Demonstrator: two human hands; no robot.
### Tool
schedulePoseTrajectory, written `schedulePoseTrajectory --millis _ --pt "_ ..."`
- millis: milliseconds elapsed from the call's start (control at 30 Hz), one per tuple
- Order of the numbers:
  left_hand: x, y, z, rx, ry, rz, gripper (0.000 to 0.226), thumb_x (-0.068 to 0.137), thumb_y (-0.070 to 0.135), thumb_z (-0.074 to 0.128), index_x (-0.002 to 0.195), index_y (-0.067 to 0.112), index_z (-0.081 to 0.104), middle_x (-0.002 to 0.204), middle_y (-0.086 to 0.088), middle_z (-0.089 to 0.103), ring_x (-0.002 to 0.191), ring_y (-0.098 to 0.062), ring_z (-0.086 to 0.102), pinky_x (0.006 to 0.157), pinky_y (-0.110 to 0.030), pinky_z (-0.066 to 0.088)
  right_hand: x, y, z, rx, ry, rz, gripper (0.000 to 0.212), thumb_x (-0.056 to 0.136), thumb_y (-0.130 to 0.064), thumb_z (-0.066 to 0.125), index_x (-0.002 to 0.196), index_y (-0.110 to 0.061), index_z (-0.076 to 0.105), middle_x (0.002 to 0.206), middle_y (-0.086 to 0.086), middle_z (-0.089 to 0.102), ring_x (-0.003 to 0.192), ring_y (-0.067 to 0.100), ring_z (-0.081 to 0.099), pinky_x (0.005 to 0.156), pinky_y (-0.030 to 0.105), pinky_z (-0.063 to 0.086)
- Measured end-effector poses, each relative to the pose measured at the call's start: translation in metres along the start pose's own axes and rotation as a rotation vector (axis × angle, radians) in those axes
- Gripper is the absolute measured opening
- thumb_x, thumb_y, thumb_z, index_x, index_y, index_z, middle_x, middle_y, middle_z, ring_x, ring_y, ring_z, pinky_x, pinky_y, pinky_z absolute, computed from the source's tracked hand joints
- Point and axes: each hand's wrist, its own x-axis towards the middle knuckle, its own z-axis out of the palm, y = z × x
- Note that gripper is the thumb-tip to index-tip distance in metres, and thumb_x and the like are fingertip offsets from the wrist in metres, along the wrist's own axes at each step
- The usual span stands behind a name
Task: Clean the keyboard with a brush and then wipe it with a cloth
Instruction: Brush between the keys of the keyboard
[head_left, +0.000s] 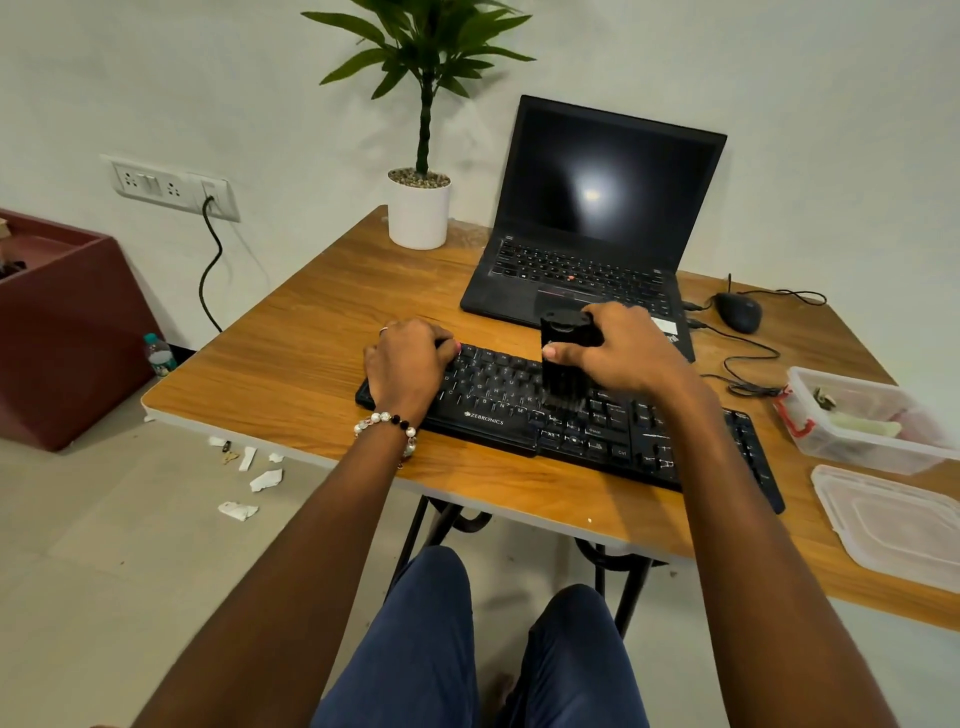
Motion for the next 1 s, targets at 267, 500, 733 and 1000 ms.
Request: schedulePoseTrajectory --millis 267,500,733,1000 --pt "0.0 0.0 0.0 0.008 -0.004 -0.006 0.018 0.089 0.038 0.064 0.102 0.03 0.074 0.107 0.002 0.07 0.109 -0.02 0.055 0.09 -0.045 0.045 -0.002 -0.007 0.045 0.142 0.366 0.138 0.048 0.089 -0.05 0.062 0.097 -0.003 0.061 0.087 0.008 0.066 0.081 0.025 0.067 0.067 0.038 0.057" --pt "0.0 0.001 0.0 0.028 -0.002 -0.007 0.02 0.09 0.039 0.063 0.104 0.03 0.073 0.107 0.0 0.07 0.111 -0.022 0.054 0.09 -0.044 0.044 -0.003 -0.006 0.019 0.197 0.159 0.226 0.029 0.089 -0.042 0.066 0.09 -0.013 0.058 0.078 0.005 0.068 0.049 0.022 0.069 0.053 0.033 0.058" --pt "-0.001 0.003 -0.001 0.028 -0.008 -0.024 0.022 0.09 0.039 0.062 0.107 0.03 0.072 0.109 -0.002 0.069 0.113 -0.022 0.053 0.091 -0.042 0.04 -0.006 -0.01 0.044 0.052 0.383 0.166 0.045 0.089 -0.051 0.06 0.094 -0.006 0.06 0.082 0.003 0.062 0.08 0.023 0.065 0.067 0.039 0.057" --pt "-0.001 0.003 -0.001 0.028 0.003 -0.021 0.019 0.089 0.038 0.064 0.103 0.03 0.073 0.11 0.0 0.07 0.112 -0.021 0.054 0.09 -0.042 0.042 0.001 -0.008 0.017 0.235 0.153 0.193 0.039 0.083 -0.05 0.067 0.087 -0.012 0.059 0.082 0.006 0.069 0.055 0.023 0.068 0.045 0.027 0.05"
